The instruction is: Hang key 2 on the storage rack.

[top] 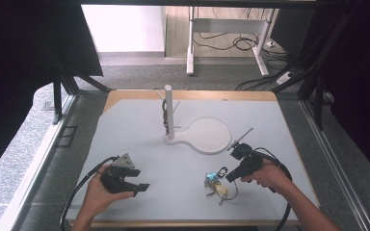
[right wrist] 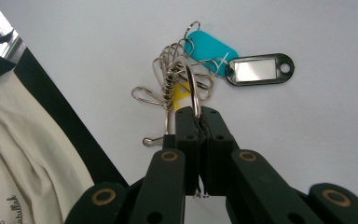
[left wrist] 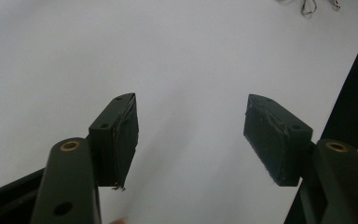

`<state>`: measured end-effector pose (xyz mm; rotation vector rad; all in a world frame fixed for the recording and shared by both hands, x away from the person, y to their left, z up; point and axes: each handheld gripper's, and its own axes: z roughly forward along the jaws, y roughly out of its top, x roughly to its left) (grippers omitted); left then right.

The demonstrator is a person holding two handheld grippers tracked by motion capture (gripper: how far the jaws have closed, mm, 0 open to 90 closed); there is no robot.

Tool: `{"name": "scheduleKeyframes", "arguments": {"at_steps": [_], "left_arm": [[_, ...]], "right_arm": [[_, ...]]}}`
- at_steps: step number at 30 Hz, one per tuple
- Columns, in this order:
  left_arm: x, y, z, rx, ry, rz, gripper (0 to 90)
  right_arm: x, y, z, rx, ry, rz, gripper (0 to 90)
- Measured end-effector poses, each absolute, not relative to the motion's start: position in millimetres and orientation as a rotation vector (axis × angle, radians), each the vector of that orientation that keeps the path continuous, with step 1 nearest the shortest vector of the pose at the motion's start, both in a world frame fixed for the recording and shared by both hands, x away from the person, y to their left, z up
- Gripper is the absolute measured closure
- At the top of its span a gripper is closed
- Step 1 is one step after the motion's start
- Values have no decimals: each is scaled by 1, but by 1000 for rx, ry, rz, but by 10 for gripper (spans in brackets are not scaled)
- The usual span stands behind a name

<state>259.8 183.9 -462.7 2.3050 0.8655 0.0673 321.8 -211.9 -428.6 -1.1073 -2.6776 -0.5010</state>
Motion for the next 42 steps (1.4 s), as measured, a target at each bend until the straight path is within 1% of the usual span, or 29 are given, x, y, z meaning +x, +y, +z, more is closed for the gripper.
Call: {"name": "scheduleKeyframes", "arguments": {"at_steps": [13,21,35,42], "left_arm": [[261,181,-466,2328,852,57,359],[262,181,-467,2330,850,57,359],[261,179,-468,2333,854,55,359],[261,180,-468,2330,853,58,359]], "right_arm": [[330,-204,-405,-1080,-2681,-484,871],[336,-202,-396,-1071,-2681,-504,871],[351,-205,-351,-1094,-2702,-650,871],[358,-202,-338,-1107,-2721,-668,871]]}}
